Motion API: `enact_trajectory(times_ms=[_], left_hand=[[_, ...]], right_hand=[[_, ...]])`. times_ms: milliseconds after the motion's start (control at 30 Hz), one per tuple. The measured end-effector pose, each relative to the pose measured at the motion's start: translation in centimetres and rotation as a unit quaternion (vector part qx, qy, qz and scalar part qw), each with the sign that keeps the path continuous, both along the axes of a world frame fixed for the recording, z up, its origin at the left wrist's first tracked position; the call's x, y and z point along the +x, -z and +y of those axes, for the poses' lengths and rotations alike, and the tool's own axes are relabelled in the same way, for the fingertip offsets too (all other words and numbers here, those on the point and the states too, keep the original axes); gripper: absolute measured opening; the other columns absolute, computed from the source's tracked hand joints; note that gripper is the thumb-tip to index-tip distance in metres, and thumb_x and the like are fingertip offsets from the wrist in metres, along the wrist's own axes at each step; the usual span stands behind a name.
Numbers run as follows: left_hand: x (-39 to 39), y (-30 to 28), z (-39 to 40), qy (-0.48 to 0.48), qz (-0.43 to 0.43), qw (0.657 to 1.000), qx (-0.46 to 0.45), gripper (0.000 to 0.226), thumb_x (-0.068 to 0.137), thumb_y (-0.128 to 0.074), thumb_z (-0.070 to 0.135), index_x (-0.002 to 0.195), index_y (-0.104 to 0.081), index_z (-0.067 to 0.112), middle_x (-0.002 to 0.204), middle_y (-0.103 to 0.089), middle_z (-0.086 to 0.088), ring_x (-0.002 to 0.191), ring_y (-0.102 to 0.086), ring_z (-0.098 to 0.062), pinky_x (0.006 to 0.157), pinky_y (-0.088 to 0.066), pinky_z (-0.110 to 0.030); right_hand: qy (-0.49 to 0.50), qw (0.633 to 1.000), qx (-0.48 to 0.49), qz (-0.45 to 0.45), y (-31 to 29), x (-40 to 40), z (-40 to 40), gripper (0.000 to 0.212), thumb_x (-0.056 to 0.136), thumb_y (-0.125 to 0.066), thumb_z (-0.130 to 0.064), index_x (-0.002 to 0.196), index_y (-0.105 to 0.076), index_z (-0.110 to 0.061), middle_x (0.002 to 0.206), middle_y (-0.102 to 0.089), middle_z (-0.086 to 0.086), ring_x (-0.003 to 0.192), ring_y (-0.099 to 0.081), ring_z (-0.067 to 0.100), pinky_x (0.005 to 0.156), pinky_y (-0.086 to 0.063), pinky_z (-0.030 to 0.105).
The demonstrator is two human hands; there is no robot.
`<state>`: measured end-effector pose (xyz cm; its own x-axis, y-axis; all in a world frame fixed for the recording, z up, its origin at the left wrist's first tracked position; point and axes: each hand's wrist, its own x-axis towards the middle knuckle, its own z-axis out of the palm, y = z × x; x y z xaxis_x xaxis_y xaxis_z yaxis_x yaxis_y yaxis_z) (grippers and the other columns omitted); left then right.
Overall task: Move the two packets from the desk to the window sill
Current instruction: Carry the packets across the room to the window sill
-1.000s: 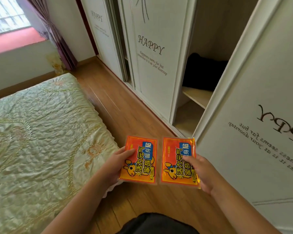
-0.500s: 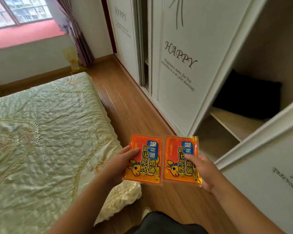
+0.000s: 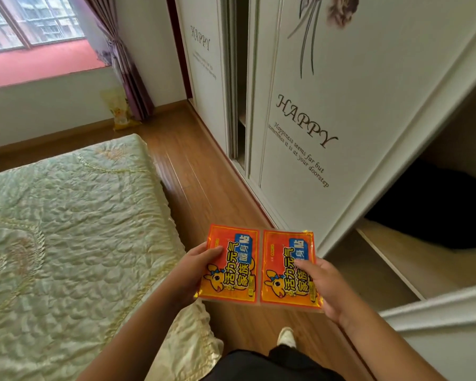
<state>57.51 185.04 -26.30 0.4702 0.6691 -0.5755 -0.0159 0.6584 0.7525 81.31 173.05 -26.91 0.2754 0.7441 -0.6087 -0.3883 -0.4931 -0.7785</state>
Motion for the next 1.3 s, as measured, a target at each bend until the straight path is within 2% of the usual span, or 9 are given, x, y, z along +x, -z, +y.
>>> enact_trajectory(times_ms=[133,333,567,733,933,1133,1300], left_hand=[[3.3,0.5,4.1,-0.016,0.021,1.000,-0.003,0.026,0.090,-0.060,0.017,0.115,-0.064,0.008,0.102,-0.075,-0.024,0.087,-0.074,-0.039,0.085,-0.057,-0.057],[9.0,0.4,10.2,-0.075,0.042,0.996,-0.004,0.023,0.095,-0.055,0.015,0.115,-0.064,0.009,0.093,-0.077,-0.020,0.077,-0.075,-0.034,0.069,-0.062,-0.049],[12.3,-0.2,16.2,-0.130,0.041,0.991,-0.010,0.021,0.095,-0.055,0.015,0.113,-0.065,0.011,0.098,-0.076,-0.021,0.083,-0.075,-0.035,0.076,-0.060,-0.052],[11.9,-0.8,20.1,-0.177,0.038,0.983,-0.014,0.024,0.094,-0.056,0.014,0.117,-0.062,0.007,0.098,-0.076,-0.022,0.082,-0.074,-0.036,0.075,-0.060,-0.053],[9.5,-0.3,26.2,-0.221,0.034,0.975,-0.009,0.024,0.094,-0.055,0.013,0.117,-0.062,0.007,0.092,-0.077,-0.020,0.077,-0.075,-0.034,0.069,-0.062,-0.051],[6.6,0.4,35.1,-0.229,0.020,0.973,-0.003,0.024,0.095,-0.055,0.014,0.116,-0.062,0.007,0.090,-0.078,-0.019,0.076,-0.076,-0.033,0.067,-0.063,-0.047],[3.9,0.4,43.7,-0.231,0.020,0.973,0.001,0.026,0.093,-0.058,0.016,0.118,-0.062,0.007,0.097,-0.076,-0.022,0.082,-0.075,-0.035,0.071,-0.062,-0.049]], right_hand=[[-0.035,0.999,-0.004,0.000,0.0,3.7,4.9,0.017,0.096,-0.056,-0.017,0.109,-0.066,-0.012,0.090,-0.079,0.012,0.084,-0.075,0.029,0.078,-0.058,0.044],[-0.103,0.995,-0.009,0.012,0.4,10.2,13.4,0.022,0.096,-0.055,-0.019,0.115,-0.065,-0.012,0.102,-0.077,0.017,0.097,-0.072,0.037,0.093,-0.053,0.058],[-0.162,0.987,0.003,0.018,0.2,14.5,23.6,0.025,0.096,-0.054,-0.017,0.119,-0.063,-0.009,0.103,-0.077,0.019,0.095,-0.073,0.036,0.087,-0.057,0.051],[-0.201,0.979,-0.004,0.017,-0.1,14.4,29.9,0.028,0.096,-0.056,-0.018,0.122,-0.061,-0.009,0.106,-0.076,0.019,0.099,-0.072,0.037,0.093,-0.053,0.058],[-0.235,0.972,-0.011,0.006,0.4,13.2,37.4,0.028,0.095,-0.058,-0.022,0.121,-0.061,-0.012,0.105,-0.077,0.016,0.100,-0.072,0.035,0.095,-0.052,0.058],[-0.248,0.969,-0.016,0.002,0.8,10.2,46.4,0.029,0.095,-0.058,-0.021,0.122,-0.059,-0.009,0.104,-0.077,0.018,0.098,-0.073,0.036,0.094,-0.052,0.058],[-0.240,0.971,-0.016,0.002,0.3,8.6,55.2,0.028,0.095,-0.056,-0.017,0.120,-0.060,-0.006,0.104,-0.076,0.021,0.096,-0.073,0.039,0.090,-0.054,0.057]])
